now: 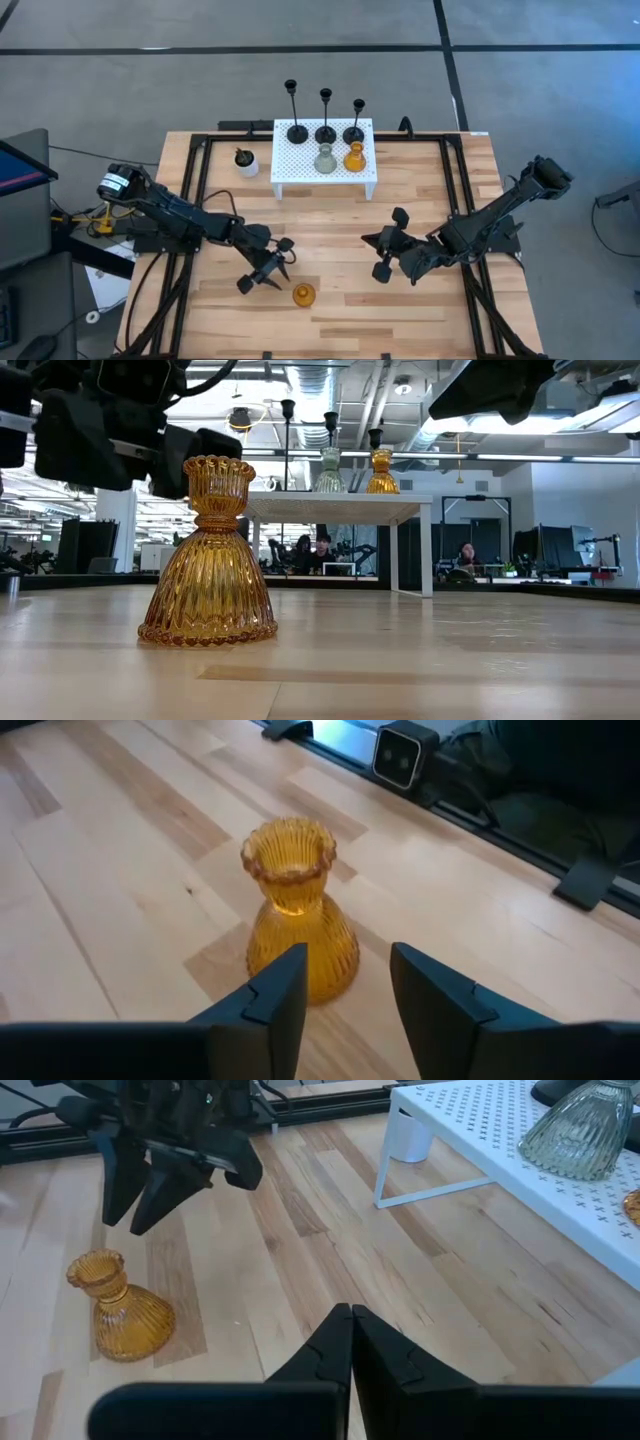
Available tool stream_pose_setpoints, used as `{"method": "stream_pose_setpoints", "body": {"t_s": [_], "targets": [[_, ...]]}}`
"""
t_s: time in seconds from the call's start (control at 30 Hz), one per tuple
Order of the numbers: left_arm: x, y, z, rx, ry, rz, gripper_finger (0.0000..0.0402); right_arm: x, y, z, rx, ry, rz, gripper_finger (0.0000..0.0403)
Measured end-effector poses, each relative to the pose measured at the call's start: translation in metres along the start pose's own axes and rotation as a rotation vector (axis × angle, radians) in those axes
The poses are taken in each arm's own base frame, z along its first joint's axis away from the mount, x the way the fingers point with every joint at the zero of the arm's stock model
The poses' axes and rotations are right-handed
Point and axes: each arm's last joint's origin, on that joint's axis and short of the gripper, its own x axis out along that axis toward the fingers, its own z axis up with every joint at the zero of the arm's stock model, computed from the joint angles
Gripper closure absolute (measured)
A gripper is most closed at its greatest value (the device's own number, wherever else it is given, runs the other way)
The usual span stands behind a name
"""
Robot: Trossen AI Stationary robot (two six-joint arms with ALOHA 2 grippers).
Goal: Pick & Place candle stick holders
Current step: Put the yellow glass candle holder on the shelf aligned with the other green and yellow glass candle holders
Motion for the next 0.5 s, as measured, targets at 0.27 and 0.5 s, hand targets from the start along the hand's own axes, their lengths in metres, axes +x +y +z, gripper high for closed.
{"method": "stream_pose_setpoints", "body": {"t_s": [0.27,0.5], "targets": [[0.0003,-0.0004,0.0018,0.009,-0.016,0.000,0.0288,0.0000,0.0000,0.0000,0.000,0.000,0.000,0.0403],[-0.0004,0.0008,0.0005,0.062,-0.017,0.009,0.0294,0.0000,-0.0001,-0.0001,-0.001,0.000,-0.001,0.0403]]}}
